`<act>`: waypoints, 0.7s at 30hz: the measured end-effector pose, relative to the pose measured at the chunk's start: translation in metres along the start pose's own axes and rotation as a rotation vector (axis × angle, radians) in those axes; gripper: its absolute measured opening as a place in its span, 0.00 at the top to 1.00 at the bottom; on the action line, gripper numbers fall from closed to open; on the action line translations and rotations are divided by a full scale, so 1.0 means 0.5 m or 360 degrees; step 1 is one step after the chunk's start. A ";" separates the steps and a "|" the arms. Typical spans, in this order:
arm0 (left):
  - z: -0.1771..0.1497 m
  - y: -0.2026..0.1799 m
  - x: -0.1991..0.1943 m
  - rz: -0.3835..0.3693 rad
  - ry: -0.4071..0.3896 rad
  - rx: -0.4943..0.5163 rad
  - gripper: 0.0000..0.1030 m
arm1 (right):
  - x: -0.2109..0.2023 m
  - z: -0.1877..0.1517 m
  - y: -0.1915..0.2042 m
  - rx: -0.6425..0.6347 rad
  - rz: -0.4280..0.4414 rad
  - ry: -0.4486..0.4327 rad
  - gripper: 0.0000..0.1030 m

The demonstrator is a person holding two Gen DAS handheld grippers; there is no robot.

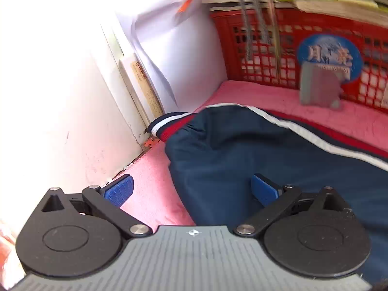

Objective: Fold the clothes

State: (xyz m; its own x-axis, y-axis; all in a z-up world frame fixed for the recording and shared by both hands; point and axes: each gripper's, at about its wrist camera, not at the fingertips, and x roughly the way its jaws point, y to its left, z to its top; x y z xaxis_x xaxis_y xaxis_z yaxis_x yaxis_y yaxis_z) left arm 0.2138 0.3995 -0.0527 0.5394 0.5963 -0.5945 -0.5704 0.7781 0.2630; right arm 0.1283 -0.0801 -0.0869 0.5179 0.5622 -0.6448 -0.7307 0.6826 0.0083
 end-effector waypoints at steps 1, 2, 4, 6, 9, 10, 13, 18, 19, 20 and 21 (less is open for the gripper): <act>0.009 0.020 0.017 0.0052 0.0025 -0.0056 0.00 | 0.000 0.000 0.000 0.0001 0.0000 0.0000 0.00; 0.016 0.035 0.032 0.0090 0.0044 -0.0102 0.00 | 0.000 0.000 0.000 0.0001 -0.0001 0.0000 0.00; 0.018 0.034 0.050 0.0075 0.0047 -0.0128 0.00 | -0.001 -0.001 0.000 0.0002 -0.0001 0.0000 0.00; 0.020 0.033 0.069 0.0089 0.0053 -0.0156 0.00 | -0.002 -0.001 -0.001 0.0002 0.0000 0.0001 0.00; 0.040 0.035 0.101 0.0447 0.0093 -0.0201 0.00 | -0.002 -0.002 -0.002 0.0003 0.0001 0.0001 0.00; 0.046 0.038 0.108 0.0542 0.0108 -0.0189 0.00 | -0.002 -0.002 -0.003 0.0004 0.0002 0.0001 0.00; 0.054 0.023 0.080 0.0586 0.0009 -0.0140 0.13 | -0.001 -0.002 -0.003 0.0004 0.0003 0.0001 0.00; 0.026 -0.096 -0.093 -0.0187 -0.0502 0.0152 0.12 | 0.000 -0.002 -0.004 0.0005 0.0001 0.0002 0.00; 0.021 -0.125 -0.124 -0.0422 -0.0511 0.0197 0.11 | 0.000 -0.002 -0.004 0.0005 0.0001 0.0002 0.00; 0.015 -0.154 -0.147 -0.0639 -0.0488 0.0225 0.11 | 0.000 -0.002 -0.004 0.0005 0.0001 0.0002 0.00; 0.009 -0.186 -0.166 -0.0815 -0.0452 0.0258 0.11 | 0.000 -0.002 -0.004 0.0005 0.0001 0.0002 0.00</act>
State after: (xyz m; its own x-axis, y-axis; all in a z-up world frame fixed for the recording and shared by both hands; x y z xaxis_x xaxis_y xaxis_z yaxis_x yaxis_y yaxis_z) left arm 0.2247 0.2785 -0.0243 0.8772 0.1500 -0.4560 -0.1049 0.9869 0.1227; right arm 0.1295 -0.0819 -0.0878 0.5171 0.5619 -0.6457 -0.7295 0.6839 0.0109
